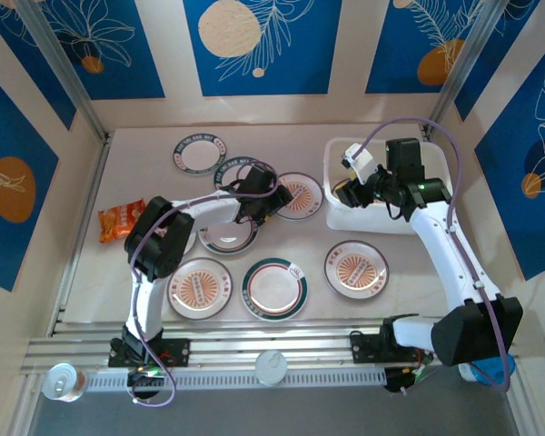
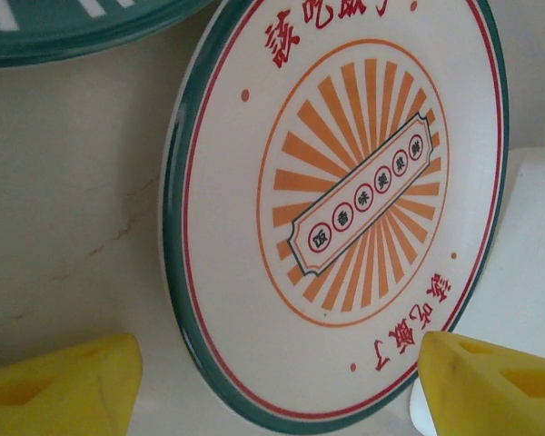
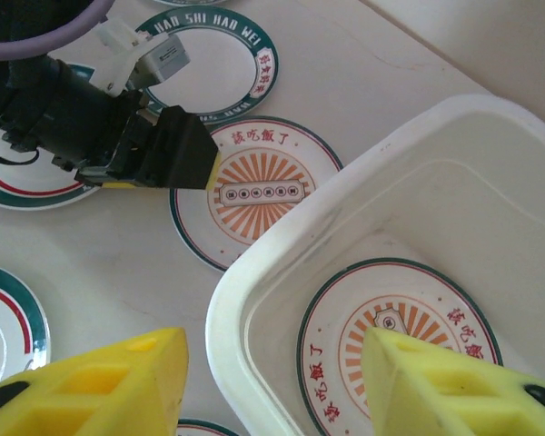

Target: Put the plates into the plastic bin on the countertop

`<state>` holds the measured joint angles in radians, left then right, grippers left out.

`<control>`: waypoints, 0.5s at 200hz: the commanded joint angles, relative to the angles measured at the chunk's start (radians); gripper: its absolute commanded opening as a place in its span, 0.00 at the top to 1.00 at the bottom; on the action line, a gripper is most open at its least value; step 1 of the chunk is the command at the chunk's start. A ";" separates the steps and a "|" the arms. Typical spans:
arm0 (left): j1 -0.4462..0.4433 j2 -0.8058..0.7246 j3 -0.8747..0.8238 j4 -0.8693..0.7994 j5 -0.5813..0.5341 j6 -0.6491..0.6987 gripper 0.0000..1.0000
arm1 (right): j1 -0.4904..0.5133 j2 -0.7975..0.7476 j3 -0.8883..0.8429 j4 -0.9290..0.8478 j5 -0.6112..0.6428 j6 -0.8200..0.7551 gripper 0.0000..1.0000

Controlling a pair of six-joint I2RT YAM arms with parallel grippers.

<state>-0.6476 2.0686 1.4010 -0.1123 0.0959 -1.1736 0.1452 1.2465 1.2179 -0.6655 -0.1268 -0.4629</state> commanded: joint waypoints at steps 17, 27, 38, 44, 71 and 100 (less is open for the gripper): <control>0.000 0.044 0.024 0.051 0.007 -0.033 0.23 | 0.008 -0.036 -0.045 0.013 0.011 0.028 0.48; 0.000 0.051 0.026 0.061 0.007 -0.031 0.24 | 0.011 -0.044 -0.058 0.021 0.011 0.031 0.48; 0.004 0.061 0.026 0.082 0.019 -0.031 0.25 | 0.015 -0.051 -0.072 0.031 0.012 0.037 0.49; 0.007 0.069 0.027 0.099 0.032 -0.031 0.27 | 0.017 -0.055 -0.080 0.034 0.013 0.039 0.49; 0.011 0.089 0.027 0.129 0.057 -0.032 0.42 | 0.024 -0.070 -0.108 0.041 0.033 0.042 0.50; 0.012 0.084 0.002 0.146 0.056 -0.036 0.55 | 0.027 -0.079 -0.122 0.037 0.037 0.062 0.51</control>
<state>-0.6361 2.1349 1.4090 -0.0063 0.1272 -1.2057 0.1646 1.1984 1.1141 -0.6399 -0.0959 -0.4305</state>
